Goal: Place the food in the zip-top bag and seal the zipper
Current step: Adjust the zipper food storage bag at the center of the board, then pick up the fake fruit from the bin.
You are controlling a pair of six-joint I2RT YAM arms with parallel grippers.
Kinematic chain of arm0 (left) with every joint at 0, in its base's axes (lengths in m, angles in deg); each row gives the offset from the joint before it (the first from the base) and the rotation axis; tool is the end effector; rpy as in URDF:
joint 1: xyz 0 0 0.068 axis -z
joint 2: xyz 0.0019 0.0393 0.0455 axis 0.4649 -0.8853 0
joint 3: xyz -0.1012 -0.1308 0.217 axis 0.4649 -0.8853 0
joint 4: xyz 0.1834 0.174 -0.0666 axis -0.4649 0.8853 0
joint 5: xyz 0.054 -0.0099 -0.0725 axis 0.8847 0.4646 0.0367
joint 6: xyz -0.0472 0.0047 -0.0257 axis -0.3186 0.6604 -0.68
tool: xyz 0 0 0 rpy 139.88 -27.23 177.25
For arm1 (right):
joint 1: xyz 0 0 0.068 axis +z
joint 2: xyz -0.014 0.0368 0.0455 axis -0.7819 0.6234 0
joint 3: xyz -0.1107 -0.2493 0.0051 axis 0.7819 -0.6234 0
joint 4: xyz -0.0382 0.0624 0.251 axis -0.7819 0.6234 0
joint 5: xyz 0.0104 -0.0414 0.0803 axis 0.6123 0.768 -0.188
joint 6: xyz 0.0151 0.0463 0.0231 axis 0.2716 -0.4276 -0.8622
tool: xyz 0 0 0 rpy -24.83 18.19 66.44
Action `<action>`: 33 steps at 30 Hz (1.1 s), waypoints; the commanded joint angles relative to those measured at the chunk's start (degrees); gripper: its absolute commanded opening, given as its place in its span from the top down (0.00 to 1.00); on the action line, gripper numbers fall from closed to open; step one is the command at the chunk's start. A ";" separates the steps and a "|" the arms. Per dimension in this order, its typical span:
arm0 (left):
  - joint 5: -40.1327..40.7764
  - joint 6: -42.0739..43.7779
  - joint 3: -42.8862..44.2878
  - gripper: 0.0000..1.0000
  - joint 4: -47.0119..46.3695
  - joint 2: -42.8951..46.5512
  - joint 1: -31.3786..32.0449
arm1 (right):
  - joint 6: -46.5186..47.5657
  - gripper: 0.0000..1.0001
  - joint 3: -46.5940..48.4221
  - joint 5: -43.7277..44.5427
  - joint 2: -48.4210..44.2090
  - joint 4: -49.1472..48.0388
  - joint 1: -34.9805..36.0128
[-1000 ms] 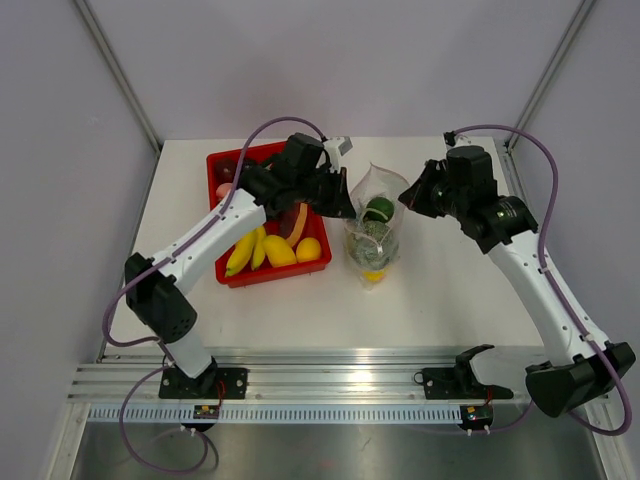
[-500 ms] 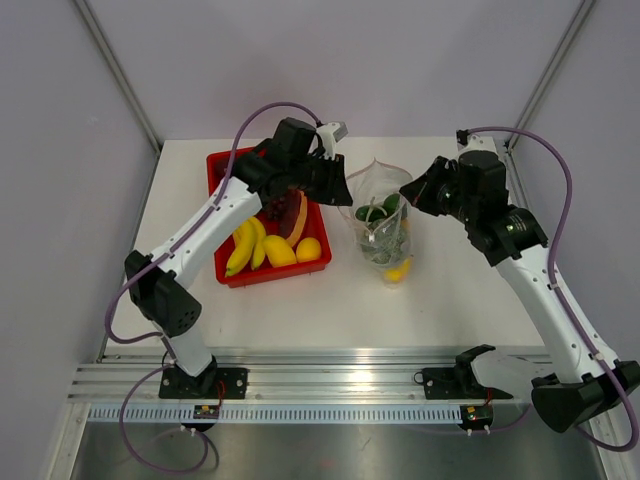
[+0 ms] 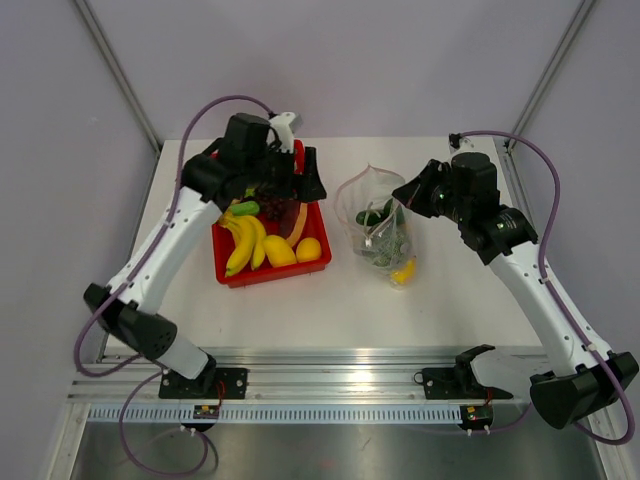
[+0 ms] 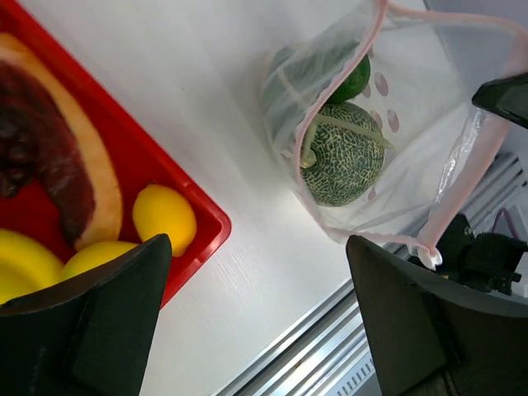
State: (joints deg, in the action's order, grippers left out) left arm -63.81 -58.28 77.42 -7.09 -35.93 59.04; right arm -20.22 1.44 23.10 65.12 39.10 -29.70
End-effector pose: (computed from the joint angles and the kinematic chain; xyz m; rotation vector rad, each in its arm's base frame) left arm 0.2813 -0.1832 0.4202 0.4563 2.2959 -0.7637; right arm 0.2310 0.0956 0.4002 0.2000 2.0504 0.7421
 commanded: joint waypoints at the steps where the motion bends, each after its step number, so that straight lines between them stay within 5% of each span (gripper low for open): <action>1: 4.80 -3.05 -6.30 0.12 -5.04 10.67 -5.29 | -0.51 1.00 0.44 -1.34 -0.49 -4.22 0.06; 11: 31.94 -21.33 -28.37 0.23 -10.94 10.00 -2.08 | -0.95 1.00 0.44 -2.48 0.38 -5.19 -0.03; 25: 42.70 -34.52 -30.40 0.22 -9.62 -1.35 2.50 | 0.19 1.00 1.76 -3.18 0.91 -3.43 -0.03; 29: 44.98 -37.25 -31.80 0.02 -9.97 -2.84 3.12 | 0.37 1.00 2.11 -3.53 1.44 -3.17 -0.03; 33: 45.25 -37.43 -32.60 0.06 -12.17 -4.77 3.03 | 0.63 1.00 2.11 -4.06 1.70 -3.08 -0.03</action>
State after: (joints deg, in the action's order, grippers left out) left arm -22.43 -93.18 45.40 -16.10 -39.55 61.84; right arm -20.22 1.38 20.36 66.63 38.03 -29.70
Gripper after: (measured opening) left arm 0.953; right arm 0.011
